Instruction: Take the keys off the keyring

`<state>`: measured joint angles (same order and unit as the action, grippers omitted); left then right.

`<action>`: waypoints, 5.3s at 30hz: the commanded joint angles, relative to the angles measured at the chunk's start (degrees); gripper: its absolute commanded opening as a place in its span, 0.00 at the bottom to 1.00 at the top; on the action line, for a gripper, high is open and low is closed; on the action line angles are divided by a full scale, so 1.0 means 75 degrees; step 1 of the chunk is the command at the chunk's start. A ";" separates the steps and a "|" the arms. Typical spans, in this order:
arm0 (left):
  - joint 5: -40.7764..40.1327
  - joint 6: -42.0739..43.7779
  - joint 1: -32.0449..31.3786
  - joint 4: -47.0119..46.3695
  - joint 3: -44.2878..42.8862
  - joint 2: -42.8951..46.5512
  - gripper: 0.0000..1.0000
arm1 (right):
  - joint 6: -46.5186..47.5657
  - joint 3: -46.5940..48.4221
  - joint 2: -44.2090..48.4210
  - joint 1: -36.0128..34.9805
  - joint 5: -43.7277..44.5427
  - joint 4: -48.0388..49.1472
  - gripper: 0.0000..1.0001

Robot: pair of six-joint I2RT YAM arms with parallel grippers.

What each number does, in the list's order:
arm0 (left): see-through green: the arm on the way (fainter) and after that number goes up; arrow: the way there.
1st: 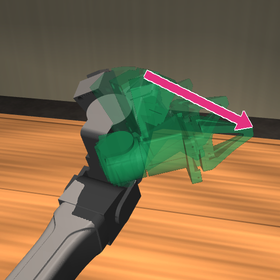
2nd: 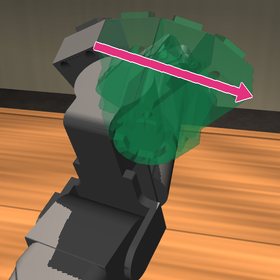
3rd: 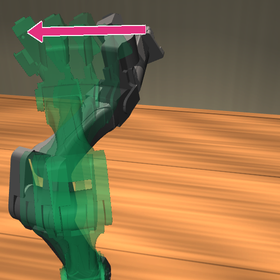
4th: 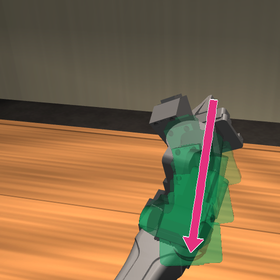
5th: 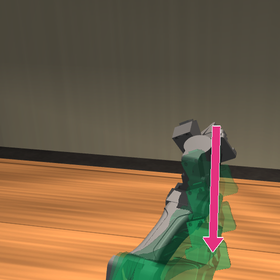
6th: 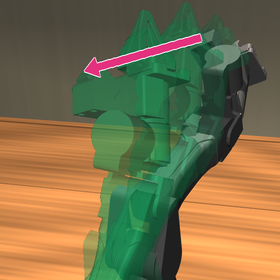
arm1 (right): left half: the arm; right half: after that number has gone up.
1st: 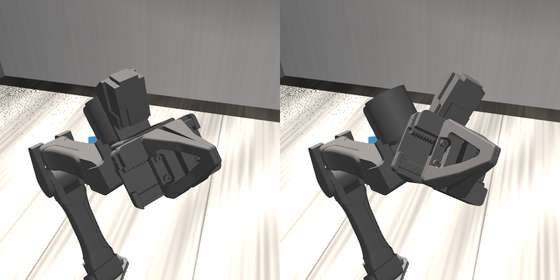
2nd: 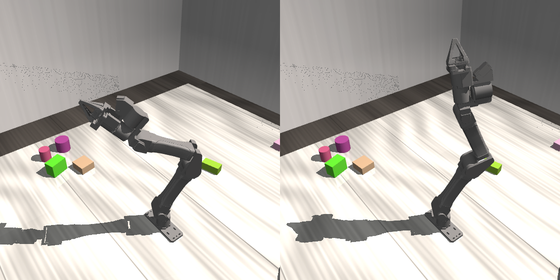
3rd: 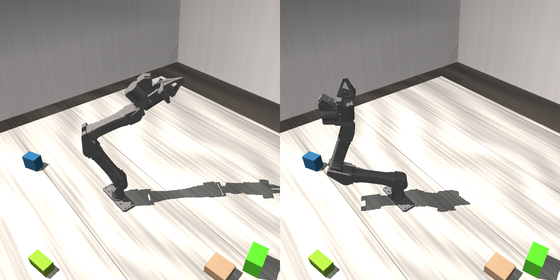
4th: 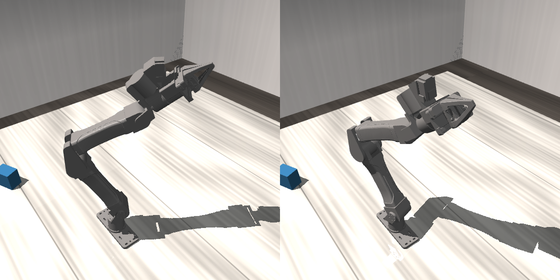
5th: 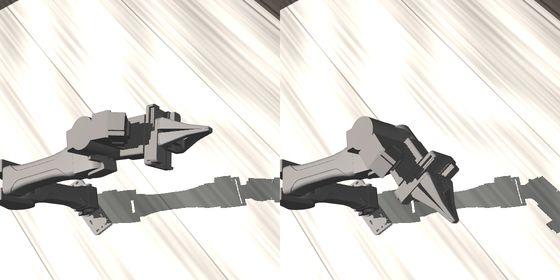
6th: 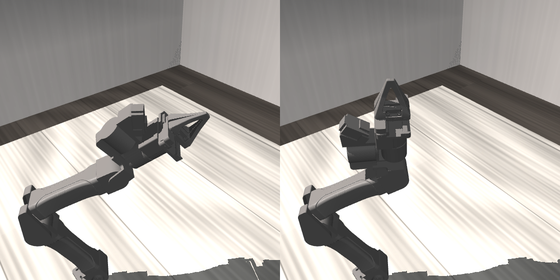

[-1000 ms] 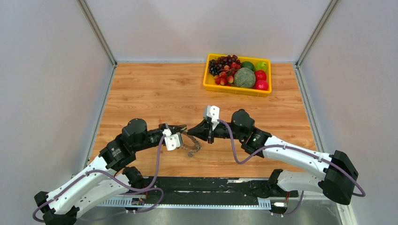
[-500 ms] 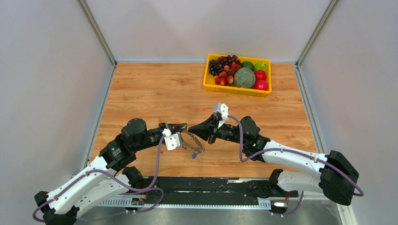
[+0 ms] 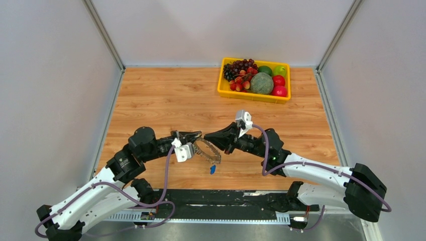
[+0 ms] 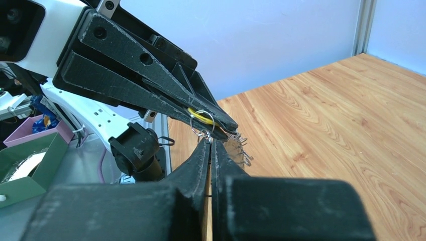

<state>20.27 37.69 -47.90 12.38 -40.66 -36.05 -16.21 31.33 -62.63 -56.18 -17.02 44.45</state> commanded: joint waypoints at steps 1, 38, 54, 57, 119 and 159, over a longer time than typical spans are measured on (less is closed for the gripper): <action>0.0164 0.0131 0.0024 0.0165 0.0012 -0.0008 0.00 | -0.0083 0.0403 0.0070 -0.0026 -0.0168 0.1095 0.07; 0.0132 0.0142 0.0023 0.0224 -0.0036 0.0073 0.00 | 0.5125 0.1969 -0.0241 -0.1825 0.2998 -0.4040 0.07; -0.0090 0.0142 0.0024 0.0247 -0.0029 0.0097 0.00 | 0.0551 0.0619 0.0373 -0.1802 0.3968 -0.1062 0.00; -0.0096 0.0143 0.0023 0.0253 -0.0027 0.0107 0.00 | -0.0299 0.0265 0.0434 -0.1802 0.4266 -0.0316 0.00; 0.0031 0.0166 0.0023 0.0283 -0.0036 0.0238 0.00 | 0.5884 0.1279 -0.0107 -0.2628 0.4007 -0.3050 0.00; -0.0022 0.0189 0.0026 0.0306 -0.0030 0.0243 0.00 | 0.5002 0.1710 -0.0356 -0.2269 0.3538 -0.3618 0.29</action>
<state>19.20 37.89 -47.81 18.61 -40.01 -34.94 18.46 41.52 -64.53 -72.38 7.60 17.58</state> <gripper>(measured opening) 0.030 0.297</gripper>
